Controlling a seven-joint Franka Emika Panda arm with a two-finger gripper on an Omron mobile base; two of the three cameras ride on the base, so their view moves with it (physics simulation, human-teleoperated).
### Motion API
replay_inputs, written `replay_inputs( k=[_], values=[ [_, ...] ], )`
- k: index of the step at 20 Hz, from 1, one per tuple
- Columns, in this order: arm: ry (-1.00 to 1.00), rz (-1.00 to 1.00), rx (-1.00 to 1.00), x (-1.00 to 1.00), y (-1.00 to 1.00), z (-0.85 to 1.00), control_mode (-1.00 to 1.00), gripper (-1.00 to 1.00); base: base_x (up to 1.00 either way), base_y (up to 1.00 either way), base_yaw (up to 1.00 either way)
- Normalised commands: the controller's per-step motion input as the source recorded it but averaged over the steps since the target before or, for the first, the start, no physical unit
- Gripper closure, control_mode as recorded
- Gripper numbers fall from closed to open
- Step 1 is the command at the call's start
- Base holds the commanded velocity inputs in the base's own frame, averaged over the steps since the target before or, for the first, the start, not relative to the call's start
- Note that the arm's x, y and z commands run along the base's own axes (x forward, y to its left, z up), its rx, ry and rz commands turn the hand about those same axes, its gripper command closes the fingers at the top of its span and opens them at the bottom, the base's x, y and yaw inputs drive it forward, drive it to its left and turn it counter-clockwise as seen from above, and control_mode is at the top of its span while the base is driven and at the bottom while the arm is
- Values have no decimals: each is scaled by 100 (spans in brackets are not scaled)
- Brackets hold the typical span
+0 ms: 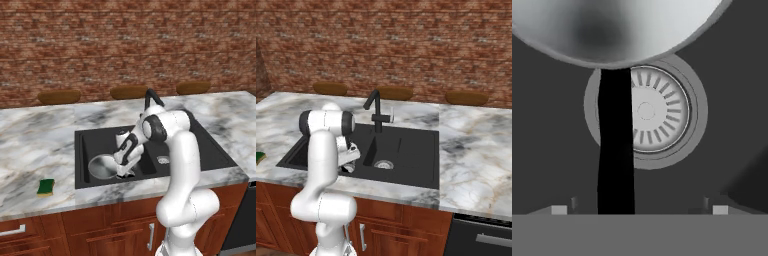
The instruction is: Pick the pan and sponge and place them into the sink. Then turn on the water.
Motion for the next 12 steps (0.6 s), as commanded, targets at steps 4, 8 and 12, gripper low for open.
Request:
replay_inputs(
  k=[4, 8, 12],
  values=[
    [1, -5, 3, 2, 26, 100, -100, -100, 0, 0, 0],
    [4, -6, 5, -1, 45, 100, -100, -100, 0, 0, 0],
    [2, -15, 16, -33, 34, 100, -100, -100, 0, 0, 0]
  ],
)
